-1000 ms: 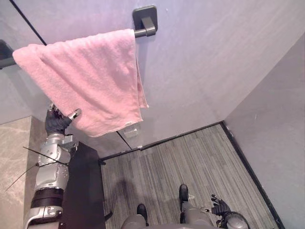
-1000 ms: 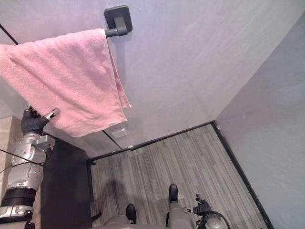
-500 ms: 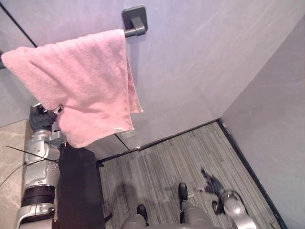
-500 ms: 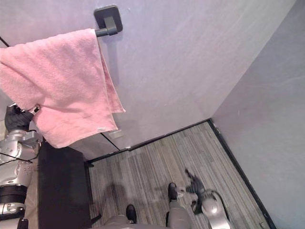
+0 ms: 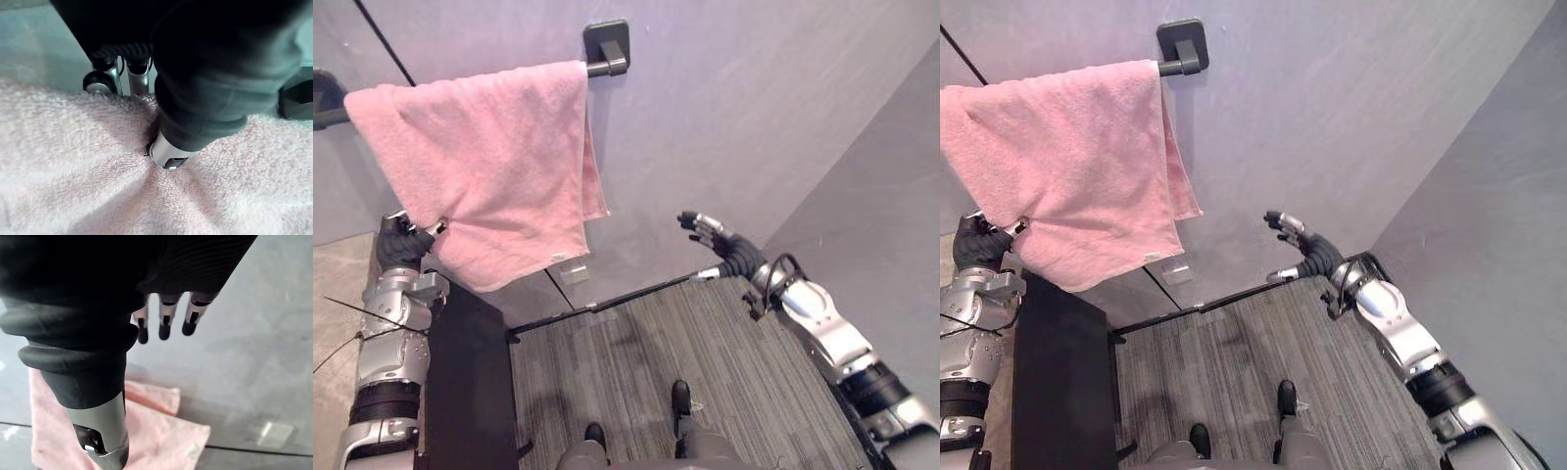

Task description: Organize washtable

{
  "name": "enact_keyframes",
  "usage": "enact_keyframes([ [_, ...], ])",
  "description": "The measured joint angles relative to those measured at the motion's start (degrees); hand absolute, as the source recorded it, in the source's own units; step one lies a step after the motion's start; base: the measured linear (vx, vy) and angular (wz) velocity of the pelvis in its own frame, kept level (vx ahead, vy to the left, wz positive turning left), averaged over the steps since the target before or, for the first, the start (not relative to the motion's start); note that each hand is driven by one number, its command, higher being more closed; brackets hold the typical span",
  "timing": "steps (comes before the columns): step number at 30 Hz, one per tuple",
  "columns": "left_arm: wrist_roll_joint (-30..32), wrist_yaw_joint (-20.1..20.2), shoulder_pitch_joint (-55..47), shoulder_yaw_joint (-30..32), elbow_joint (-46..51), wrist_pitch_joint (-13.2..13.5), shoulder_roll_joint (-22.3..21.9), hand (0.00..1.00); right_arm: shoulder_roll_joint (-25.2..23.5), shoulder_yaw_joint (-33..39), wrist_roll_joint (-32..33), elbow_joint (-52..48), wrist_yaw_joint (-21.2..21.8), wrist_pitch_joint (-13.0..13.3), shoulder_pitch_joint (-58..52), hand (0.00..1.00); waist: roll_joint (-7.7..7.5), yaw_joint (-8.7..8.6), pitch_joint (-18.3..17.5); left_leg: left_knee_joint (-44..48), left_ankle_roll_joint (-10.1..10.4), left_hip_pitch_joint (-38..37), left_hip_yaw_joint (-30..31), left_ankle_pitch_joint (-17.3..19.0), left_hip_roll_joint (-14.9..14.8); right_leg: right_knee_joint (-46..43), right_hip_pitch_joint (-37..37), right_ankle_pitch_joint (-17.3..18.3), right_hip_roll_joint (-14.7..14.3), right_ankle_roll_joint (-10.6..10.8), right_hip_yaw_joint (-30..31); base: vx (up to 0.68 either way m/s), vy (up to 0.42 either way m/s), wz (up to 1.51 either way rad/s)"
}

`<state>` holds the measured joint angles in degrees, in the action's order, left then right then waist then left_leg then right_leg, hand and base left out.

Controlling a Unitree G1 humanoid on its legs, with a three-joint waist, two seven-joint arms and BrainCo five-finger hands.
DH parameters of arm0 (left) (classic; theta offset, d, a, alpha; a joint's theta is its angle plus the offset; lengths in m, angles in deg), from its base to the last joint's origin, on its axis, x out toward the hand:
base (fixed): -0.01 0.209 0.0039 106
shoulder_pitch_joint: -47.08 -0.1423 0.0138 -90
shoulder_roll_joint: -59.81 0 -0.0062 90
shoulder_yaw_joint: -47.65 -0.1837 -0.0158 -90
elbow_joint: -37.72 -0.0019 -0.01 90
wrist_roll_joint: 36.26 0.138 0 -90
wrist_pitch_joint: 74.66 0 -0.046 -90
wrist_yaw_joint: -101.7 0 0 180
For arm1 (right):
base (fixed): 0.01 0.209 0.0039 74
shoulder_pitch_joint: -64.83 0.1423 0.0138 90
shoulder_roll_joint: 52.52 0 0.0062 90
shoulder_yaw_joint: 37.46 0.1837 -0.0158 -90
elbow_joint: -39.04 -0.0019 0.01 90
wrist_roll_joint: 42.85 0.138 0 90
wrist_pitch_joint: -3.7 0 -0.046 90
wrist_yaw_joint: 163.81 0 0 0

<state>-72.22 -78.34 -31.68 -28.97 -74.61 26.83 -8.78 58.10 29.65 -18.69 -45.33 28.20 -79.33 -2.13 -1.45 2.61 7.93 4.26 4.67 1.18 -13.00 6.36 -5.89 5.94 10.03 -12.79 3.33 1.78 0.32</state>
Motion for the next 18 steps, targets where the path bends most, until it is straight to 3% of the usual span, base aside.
enact_keyframes([
  [6, -0.03, -0.13, 1.31, 0.05, -0.99, 0.25, -2.33, 1.00, -1.25, -0.85, 0.02, 12.61, -3.93, -0.11, 10.58, 0.00, 0.11, 1.53, 0.05, 0.14, 0.28, 0.99, 1.53, -0.23, -0.04, -0.02, 0.12, -0.20, -0.02, -0.26, -1.36, -0.03, -0.011, 0.11],
  [14, -1.55, -0.09, 8.60, -0.37, -9.82, 0.79, -3.78, 1.00, -9.28, -2.87, 0.48, 33.39, -8.20, -1.19, 31.30, 0.00, 1.37, 4.31, 0.82, 0.70, 0.41, 1.63, 2.15, -0.34, -0.19, -0.01, 0.27, -0.43, -0.14, -0.56, -1.90, 0.00, 0.003, 0.02],
  [18, -1.56, -0.05, 10.30, -0.62, -11.01, 0.85, -4.60, 1.00, -14.47, -2.28, 0.51, 40.47, -10.63, -1.34, 36.99, 0.00, 1.73, 4.62, 1.03, 0.86, 0.41, 2.15, 2.85, -0.37, -0.15, -0.04, 0.34, -0.43, -0.04, -0.55, -2.51, 0.01, 0.018, 0.08],
])
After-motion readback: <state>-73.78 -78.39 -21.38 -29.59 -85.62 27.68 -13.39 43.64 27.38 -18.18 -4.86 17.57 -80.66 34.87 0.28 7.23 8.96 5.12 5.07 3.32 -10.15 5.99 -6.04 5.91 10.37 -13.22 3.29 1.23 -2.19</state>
